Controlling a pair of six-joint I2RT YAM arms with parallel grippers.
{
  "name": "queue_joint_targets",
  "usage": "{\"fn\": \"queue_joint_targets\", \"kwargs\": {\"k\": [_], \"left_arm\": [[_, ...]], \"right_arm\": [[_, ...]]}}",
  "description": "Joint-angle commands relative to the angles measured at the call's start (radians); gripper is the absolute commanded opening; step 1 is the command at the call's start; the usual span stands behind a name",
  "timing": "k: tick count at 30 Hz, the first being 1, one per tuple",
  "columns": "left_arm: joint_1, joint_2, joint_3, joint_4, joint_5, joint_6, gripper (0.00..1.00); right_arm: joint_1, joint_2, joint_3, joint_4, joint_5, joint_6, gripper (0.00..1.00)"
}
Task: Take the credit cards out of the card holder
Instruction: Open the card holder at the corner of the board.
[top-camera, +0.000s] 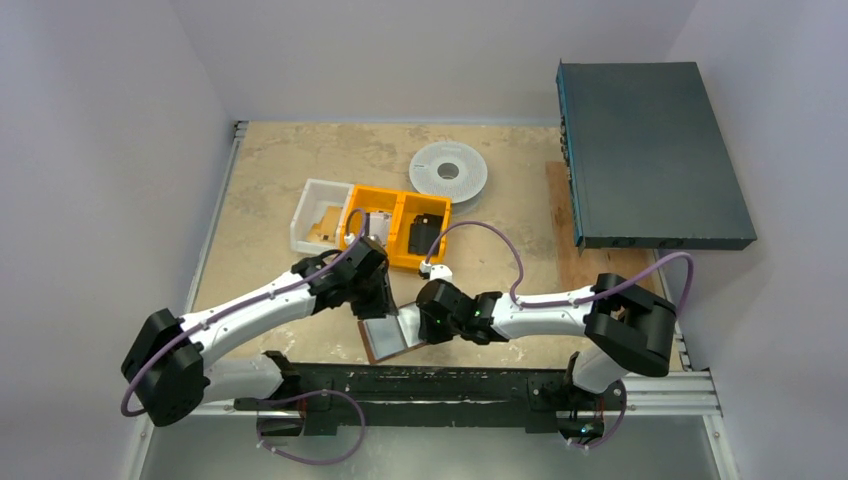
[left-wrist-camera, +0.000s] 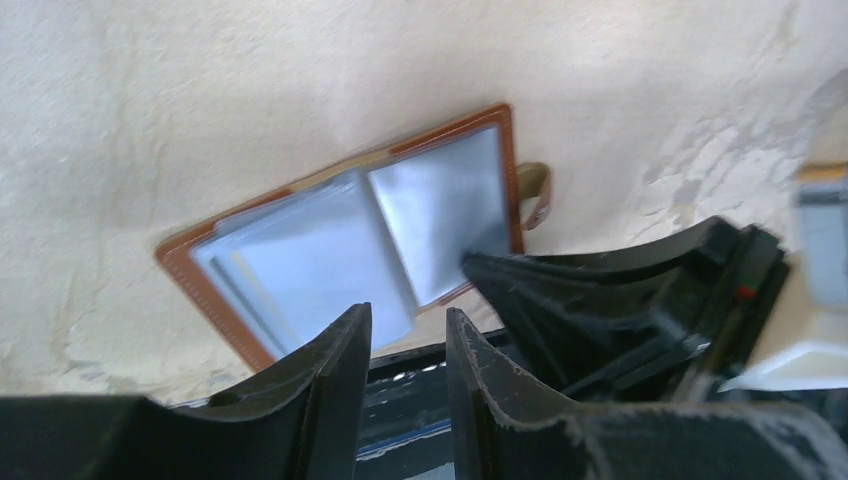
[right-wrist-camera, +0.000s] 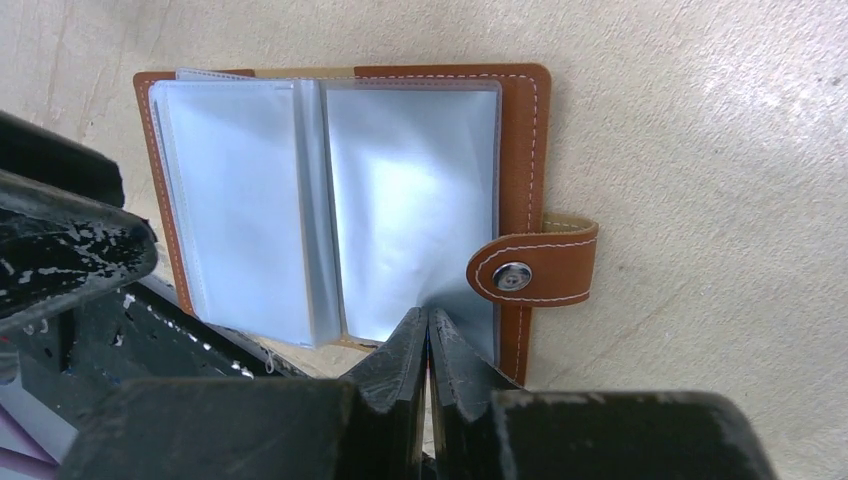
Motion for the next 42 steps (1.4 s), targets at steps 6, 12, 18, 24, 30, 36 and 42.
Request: {"fn": "queue_joint_targets", "kwargs": {"k": [6,12,18,24,30,36,42], "left_arm": [[0.000,-0.044,-0.111,-0.025,-0.067,0.008,0.30],[0.001,0.026,-0.102,0.022,-0.053,0.019,0.28],[0.000,0.076,-0.103,0.057,-0.050,0.024,0.27],[-0.001,0.111,-0.087,0.083,-0.014,0.028,0.27],[-0.001,0.156,-0.058,0.103,0.004,0.030,0.27],[-0.001,0.193,-0.045,0.121,0.028,0.042,0.27],[-0.001,0.219,-0.038,0.152,0.061,0.040,0.27]], "right_arm": [[0.001,0.021,-0.044,0.014,-0.027,0.032,0.04],[0.000,0.023,-0.047,0.015,-0.030,0.034,0.04],[0.000,0.020,-0.053,0.023,-0.033,0.035,0.04],[0.001,0.011,-0.058,0.036,-0.035,0.037,0.05],[0.001,-0.017,-0.047,0.028,-0.040,0.031,0.10],[0.001,-0.119,-0.020,-0.028,0.028,-0.002,0.21],[0.019,-0.130,0.017,-0.025,0.052,-0.056,0.39]]}}
